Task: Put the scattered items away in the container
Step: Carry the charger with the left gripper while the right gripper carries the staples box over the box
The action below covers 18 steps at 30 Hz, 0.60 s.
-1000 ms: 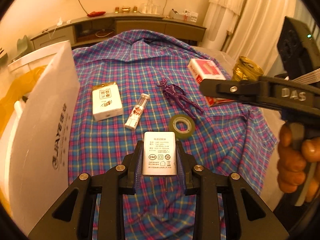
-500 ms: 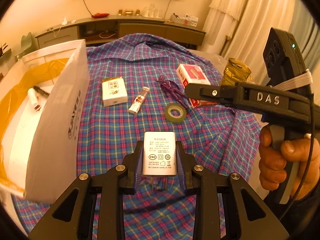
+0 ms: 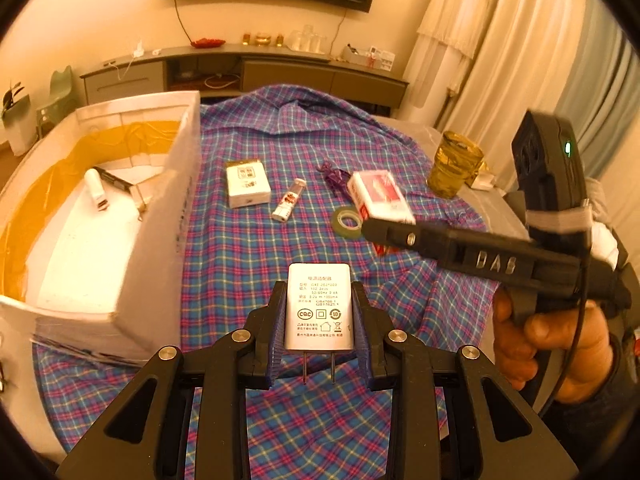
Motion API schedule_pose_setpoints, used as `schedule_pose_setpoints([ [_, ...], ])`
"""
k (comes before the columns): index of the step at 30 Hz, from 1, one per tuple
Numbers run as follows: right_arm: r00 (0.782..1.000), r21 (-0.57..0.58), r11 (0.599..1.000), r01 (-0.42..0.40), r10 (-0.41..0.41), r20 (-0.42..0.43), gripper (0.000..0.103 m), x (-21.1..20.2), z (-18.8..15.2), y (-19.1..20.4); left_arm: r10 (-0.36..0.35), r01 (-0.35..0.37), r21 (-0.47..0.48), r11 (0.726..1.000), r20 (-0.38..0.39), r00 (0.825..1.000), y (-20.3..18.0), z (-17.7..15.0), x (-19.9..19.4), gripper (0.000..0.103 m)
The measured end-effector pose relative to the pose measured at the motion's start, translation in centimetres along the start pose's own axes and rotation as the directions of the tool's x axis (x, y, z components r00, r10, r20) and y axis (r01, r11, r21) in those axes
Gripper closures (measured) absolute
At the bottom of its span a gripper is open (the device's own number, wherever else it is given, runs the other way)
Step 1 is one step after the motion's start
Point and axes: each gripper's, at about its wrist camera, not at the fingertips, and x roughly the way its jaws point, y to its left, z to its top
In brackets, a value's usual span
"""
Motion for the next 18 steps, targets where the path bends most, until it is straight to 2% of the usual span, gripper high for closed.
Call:
schedule_pose_setpoints([
  [7,1.000,-0.045,0.999,0.002,-0.003,-0.019,0.061,0.2,-1.7,2.8,-0.026,0.027,-0.044,0.999,0.035,0.999,2.2,-0.5,-2.4,0.072],
  [18,0.997,-0.085,0.995,-0.052,0.048,-0.052,0.061,1.2,-2.1,7.4,-0.039,0.051,-0.111,0.993,0.109,0.993,5.6,-0.4,-5.7,0.072],
])
